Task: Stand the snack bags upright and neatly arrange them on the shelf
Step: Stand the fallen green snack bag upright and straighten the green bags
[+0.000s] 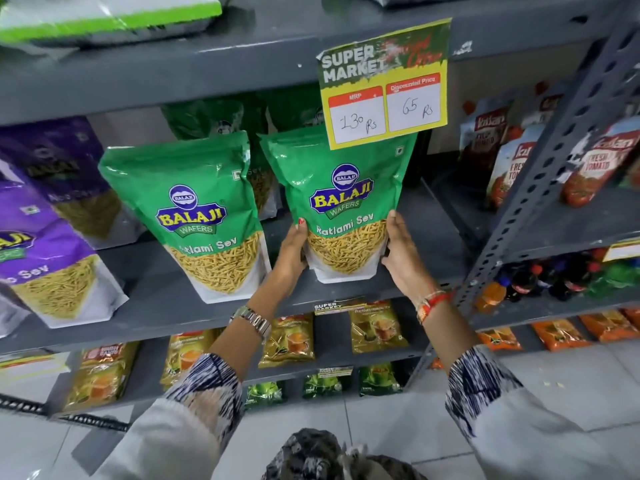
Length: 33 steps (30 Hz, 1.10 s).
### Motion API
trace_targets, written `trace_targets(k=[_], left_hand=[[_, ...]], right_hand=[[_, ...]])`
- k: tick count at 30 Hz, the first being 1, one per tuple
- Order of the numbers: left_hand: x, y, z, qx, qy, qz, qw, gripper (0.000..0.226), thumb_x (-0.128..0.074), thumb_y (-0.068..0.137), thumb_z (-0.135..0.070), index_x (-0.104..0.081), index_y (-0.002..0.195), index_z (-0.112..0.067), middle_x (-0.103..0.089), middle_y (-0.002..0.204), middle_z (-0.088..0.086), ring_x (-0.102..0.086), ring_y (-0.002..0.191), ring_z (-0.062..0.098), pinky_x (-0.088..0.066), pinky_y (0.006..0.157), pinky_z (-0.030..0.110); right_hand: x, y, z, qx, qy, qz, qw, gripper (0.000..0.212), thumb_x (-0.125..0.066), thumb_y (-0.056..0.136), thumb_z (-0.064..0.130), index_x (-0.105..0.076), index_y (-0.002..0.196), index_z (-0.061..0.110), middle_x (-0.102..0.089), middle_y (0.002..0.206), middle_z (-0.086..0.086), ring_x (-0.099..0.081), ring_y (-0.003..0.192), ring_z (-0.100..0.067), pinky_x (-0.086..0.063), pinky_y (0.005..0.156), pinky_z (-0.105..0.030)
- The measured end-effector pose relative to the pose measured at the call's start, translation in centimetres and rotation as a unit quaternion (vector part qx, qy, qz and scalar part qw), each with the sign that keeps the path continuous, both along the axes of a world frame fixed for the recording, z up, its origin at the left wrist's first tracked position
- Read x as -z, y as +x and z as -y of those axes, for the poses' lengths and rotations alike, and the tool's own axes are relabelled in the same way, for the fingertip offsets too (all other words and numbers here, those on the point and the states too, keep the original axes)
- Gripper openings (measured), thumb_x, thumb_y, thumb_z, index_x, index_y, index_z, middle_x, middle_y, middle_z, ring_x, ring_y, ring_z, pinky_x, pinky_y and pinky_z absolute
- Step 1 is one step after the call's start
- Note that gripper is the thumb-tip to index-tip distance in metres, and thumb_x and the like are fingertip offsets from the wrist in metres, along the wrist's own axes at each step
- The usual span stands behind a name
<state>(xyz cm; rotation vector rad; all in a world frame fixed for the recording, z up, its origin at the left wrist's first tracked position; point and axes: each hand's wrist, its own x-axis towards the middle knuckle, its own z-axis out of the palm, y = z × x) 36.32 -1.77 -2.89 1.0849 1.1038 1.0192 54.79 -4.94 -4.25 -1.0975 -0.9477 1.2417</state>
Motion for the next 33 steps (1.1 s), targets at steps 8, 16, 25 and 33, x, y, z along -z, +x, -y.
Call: trace_targets(k=[8,16,25,33], left_hand=[[1.2,1.0,0.1,0.037,-0.006,0.002,0.999,0.027,-0.037,0.092,-0.044,-0.046,0.116,-0.035,-0.055,0.125,-0.005,-0.051,0.119,0.018,-0.036,0.106,0.050],[1.6,0.4,1.6,-0.011,0.048,-0.050,0.998,0.037,-0.037,0.095,-0.033,-0.039,0.130,-0.022,-0.051,0.123,-0.006,-0.047,0.116,0.010,-0.038,0.099,0.027],[4.1,-7.1,8.5,-0.366,0.235,-0.079,0.897,0.015,-0.041,0.088,-0.010,-0.051,0.091,-0.019,-0.051,0.087,-0.006,-0.049,0.078,-0.010,-0.039,0.071,0.009],[2.5,-15.1,1.5,-0.350,0.117,0.019,0.929,0.049,-0.034,0.096,-0.027,-0.022,0.141,-0.011,-0.030,0.148,0.012,-0.034,0.135,0.024,-0.031,0.112,0.039]], right_hand=[[0.4,0.8,-0.4,0.039,-0.008,-0.022,0.999,0.047,-0.030,0.097,0.047,-0.035,0.139,0.026,-0.059,0.125,0.009,-0.059,0.109,-0.002,-0.047,0.093,-0.034],[0.8,-0.8,1.5,0.193,-0.008,0.002,0.981,0.039,-0.040,0.097,0.035,-0.041,0.131,0.015,-0.053,0.129,-0.003,-0.053,0.111,-0.009,-0.042,0.087,-0.024],[3.5,-10.2,6.7,0.152,0.069,0.111,0.980,0.011,-0.054,0.088,0.023,-0.056,0.097,0.016,-0.062,0.094,0.006,-0.061,0.085,-0.009,-0.050,0.073,-0.027],[1.4,-17.1,0.4,-0.111,-0.023,0.098,0.989,0.073,-0.060,0.087,0.035,-0.019,0.146,0.018,-0.023,0.156,-0.007,-0.025,0.141,-0.020,-0.026,0.117,-0.040]])
